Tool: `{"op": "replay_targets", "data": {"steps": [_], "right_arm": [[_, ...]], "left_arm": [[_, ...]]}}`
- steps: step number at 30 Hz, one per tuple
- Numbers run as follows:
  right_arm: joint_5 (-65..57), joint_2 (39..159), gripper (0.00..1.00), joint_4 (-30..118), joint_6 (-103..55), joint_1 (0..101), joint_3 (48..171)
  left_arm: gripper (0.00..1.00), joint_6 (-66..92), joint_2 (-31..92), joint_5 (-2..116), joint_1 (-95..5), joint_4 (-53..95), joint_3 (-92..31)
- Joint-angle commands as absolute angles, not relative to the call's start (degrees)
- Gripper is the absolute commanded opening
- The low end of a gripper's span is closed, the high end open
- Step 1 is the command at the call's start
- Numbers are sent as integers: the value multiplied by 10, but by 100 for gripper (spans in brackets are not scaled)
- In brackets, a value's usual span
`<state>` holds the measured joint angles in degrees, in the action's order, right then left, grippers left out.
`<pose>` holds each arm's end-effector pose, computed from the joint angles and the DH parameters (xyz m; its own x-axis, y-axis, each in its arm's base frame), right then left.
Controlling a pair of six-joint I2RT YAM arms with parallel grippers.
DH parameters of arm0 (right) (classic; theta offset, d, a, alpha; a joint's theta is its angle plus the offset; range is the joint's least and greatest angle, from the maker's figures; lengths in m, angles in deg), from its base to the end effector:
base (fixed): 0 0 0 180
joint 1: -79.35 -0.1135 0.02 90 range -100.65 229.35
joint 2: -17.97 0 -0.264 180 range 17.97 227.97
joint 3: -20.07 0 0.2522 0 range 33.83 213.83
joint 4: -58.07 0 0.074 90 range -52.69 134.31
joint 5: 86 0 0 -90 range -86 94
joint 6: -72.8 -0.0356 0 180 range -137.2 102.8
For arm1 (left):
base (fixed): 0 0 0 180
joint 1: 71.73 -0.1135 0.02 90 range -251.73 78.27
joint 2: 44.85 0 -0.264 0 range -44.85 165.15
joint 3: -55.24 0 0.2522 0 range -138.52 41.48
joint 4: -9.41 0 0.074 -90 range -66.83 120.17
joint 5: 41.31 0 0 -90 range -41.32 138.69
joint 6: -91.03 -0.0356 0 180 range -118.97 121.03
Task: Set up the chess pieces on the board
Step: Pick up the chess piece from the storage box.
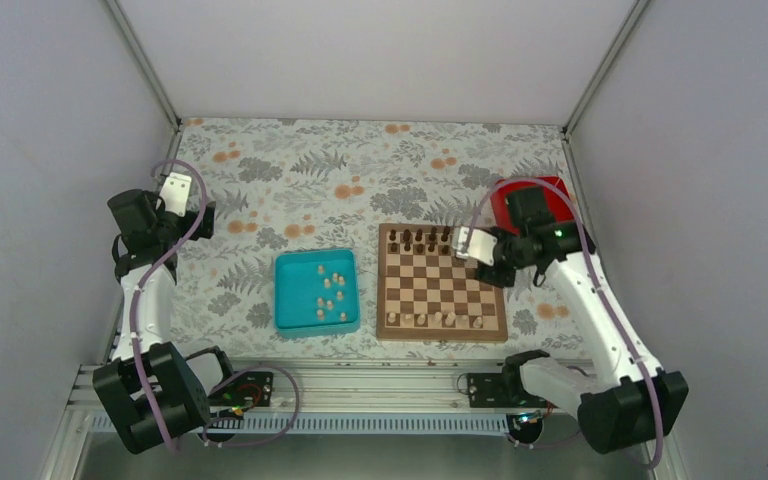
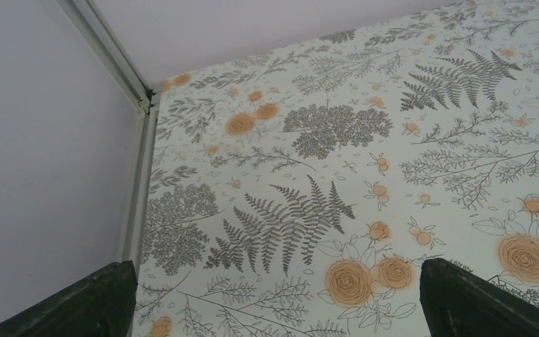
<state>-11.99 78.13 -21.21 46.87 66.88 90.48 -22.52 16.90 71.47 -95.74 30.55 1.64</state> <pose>0.1693 0.0475 0.2863 -0.1254 -0.9132 -0.3878 -0.9528 0.2198 -0.2094 0.2229 0.0842 0.2580 -0.4363 0.2089 -0.8752 0.1174 0.9776 0.1748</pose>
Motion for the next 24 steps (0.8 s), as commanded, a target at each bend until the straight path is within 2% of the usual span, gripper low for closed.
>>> {"op": "replay_targets", "data": {"steps": [1, 6, 12, 19, 24], "right_arm": [[-152, 838, 57, -203, 400, 591, 989], [-98, 925, 57, -127, 312, 397, 1052], [-45, 1071, 56, -72, 290, 260, 1124], [-40, 1250, 53, -59, 275, 219, 1238], [-62, 1322, 48, -87, 280, 202, 1295]], "left_arm": [[100, -231, 156, 731, -961, 295, 12], [100, -231, 144, 738, -961, 296, 13], [100, -228, 150, 743, -962, 296, 11], [100, -230, 144, 742, -962, 297, 12], [100, -230, 142, 753, -962, 298, 12]]}}
